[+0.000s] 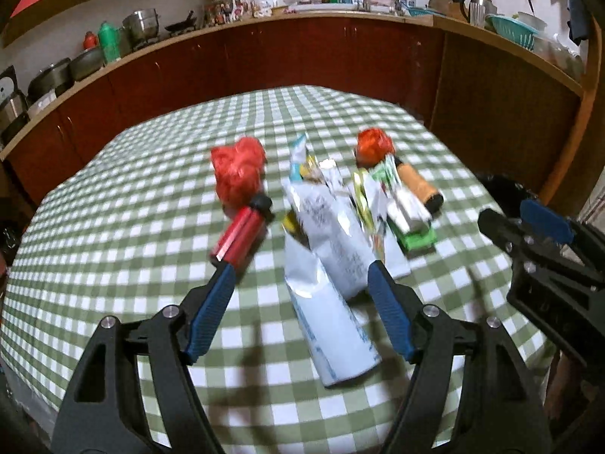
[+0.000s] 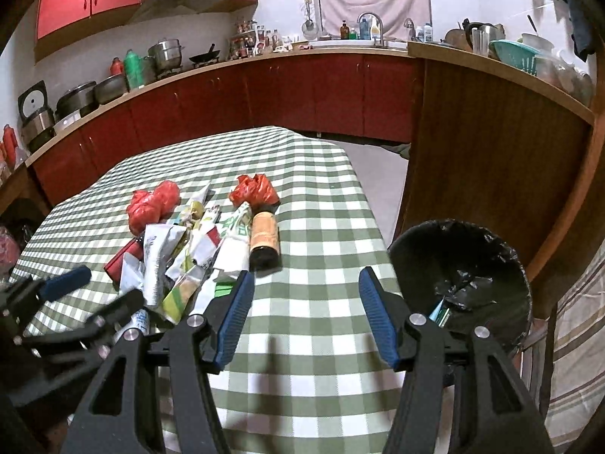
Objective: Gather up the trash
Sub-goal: 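Return both tools to the table and grasp the white tube with the left tool, then grasp the white wrapper with the right tool while the left tool holds the white tube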
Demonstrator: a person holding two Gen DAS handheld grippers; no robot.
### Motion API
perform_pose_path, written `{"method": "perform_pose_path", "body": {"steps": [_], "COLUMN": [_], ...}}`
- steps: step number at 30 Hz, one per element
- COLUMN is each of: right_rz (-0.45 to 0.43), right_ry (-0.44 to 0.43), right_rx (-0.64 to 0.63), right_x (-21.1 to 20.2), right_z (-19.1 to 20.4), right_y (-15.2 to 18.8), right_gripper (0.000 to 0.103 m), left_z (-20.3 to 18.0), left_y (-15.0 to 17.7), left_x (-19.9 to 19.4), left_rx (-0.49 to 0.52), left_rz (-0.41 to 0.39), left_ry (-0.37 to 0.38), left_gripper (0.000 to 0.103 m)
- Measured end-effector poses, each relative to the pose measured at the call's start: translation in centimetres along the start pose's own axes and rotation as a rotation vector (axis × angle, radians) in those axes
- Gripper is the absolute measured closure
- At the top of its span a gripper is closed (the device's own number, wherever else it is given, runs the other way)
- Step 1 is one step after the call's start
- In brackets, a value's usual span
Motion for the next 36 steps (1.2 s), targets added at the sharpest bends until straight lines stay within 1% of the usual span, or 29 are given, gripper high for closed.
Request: {"method": "perform_pose_path", "body": {"steps": [6, 8, 10, 11, 13, 16, 19, 26, 32, 36], "right_rz": [-0.001, -0.003, -0.005, -0.005, -0.002, 0.003, 0.005, 0.009, 0.026, 0.055], "right_ry": [0.006, 0.004, 0.002, 0.000, -0.005, -0.013, -0.027, -0.078, -0.119, -0.127], "right_rx": [-0.007, -0.009, -0.014, -0.017, -0.020, -0.027, -0.033, -0.063, -0.107, -0.132], "right_x": [-0.4, -0.5, -0.6, -0.5, -0.5, -0.3, -0.1, 0.6, 1.9, 2.9], "right_z": [0.5, 0.7, 0.9, 1.1, 1.4, 2.1, 3.1, 6.7, 10.3, 11.6], "right_y": [0.3, 0.3, 0.2, 0.2, 0.3, 0.3, 0.2, -0.2, -0.2, 0.3], "right_gripper": [0.046, 0.046, 0.046, 0.046, 0.046, 0.046, 0.046, 0.046, 0.046, 0.046], "left_z": [-0.1, 0.4, 1.0, 1.2, 1.7, 2.9, 4.4, 8.3, 11.7, 14.0], "left_y": [2.3, 2.8, 3.3, 3.6, 3.9, 3.9, 3.6, 2.6, 2.3, 2.4], "left_x": [1.0, 1.0, 1.1, 1.2, 1.0, 0.5, 0.0, -1.0, -1.0, -0.6], "left_rx": [0.008, 0.009, 0.012, 0.011, 0.005, -0.002, -0.014, -0.037, -0.075, -0.106], "left_rz": [0.059, 0.061, 0.066, 0.074, 0.068, 0.049, 0.033, -0.010, -0.018, -0.012], "left_ry": [0.017, 0.015, 0.010, 0.019, 0.037, 0.025, 0.005, -0.067, -0.108, -0.136], "left_gripper": [0.032, 0.035, 0.059, 0.063, 0.077, 0.085, 0.088, 0.089, 0.089, 0.089]}}
Point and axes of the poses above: each gripper's, at about its wrist camera, not at the fingertips, and x roughly the way its jaws point, z to its left, y to its underside, the point moved 10 cm from there along x, roughly the way its jaws point, and after that the axes turned 1 degree about x, right-handed, at the moved point
